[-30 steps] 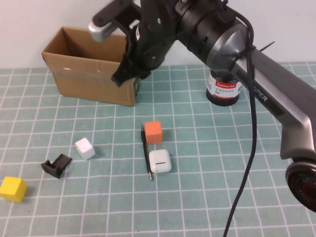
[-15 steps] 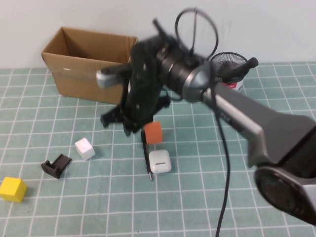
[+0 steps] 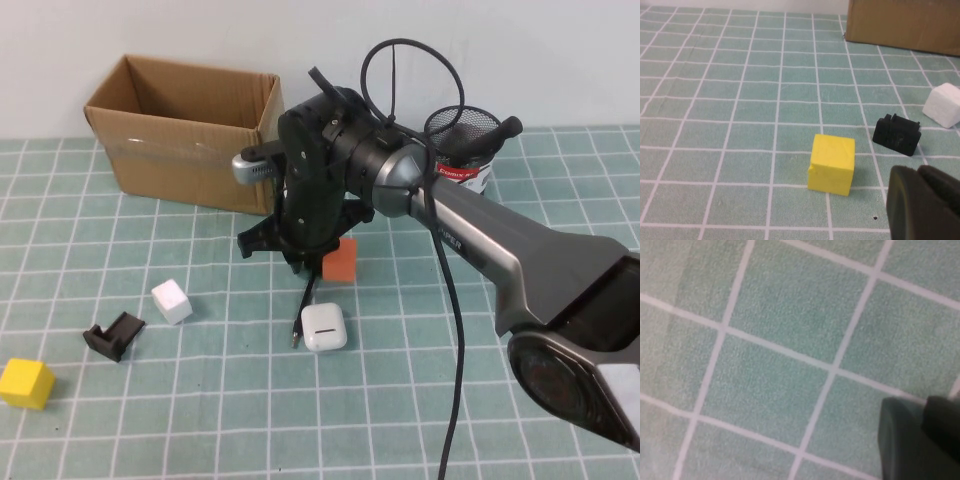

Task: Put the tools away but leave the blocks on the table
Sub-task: Pick up the long Screwdriver from the table

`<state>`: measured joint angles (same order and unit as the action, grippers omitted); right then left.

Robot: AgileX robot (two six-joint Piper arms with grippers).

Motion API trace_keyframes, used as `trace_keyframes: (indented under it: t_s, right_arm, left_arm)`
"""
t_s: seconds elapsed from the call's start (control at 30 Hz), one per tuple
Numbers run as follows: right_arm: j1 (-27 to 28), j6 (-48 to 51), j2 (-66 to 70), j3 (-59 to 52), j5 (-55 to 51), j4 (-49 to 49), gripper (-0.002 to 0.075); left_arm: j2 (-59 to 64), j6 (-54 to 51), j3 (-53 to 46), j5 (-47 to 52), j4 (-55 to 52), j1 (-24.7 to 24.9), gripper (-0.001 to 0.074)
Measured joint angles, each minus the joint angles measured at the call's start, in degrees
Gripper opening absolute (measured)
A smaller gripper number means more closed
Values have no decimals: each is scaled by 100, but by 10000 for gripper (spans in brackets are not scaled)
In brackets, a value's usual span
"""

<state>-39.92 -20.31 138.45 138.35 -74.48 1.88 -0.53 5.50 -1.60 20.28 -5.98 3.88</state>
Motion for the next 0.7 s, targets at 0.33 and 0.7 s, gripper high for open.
trace_keyframes:
  t_s: [0.33,0.7]
  right_arm:
    - [2,0,-431,3,0,42,71]
    - [97,-2,-374,-70,0,-90,71]
  left_arm:
    - [0,0,0,0,0,0,-4]
    - [0,0,0,0,0,0,-4]
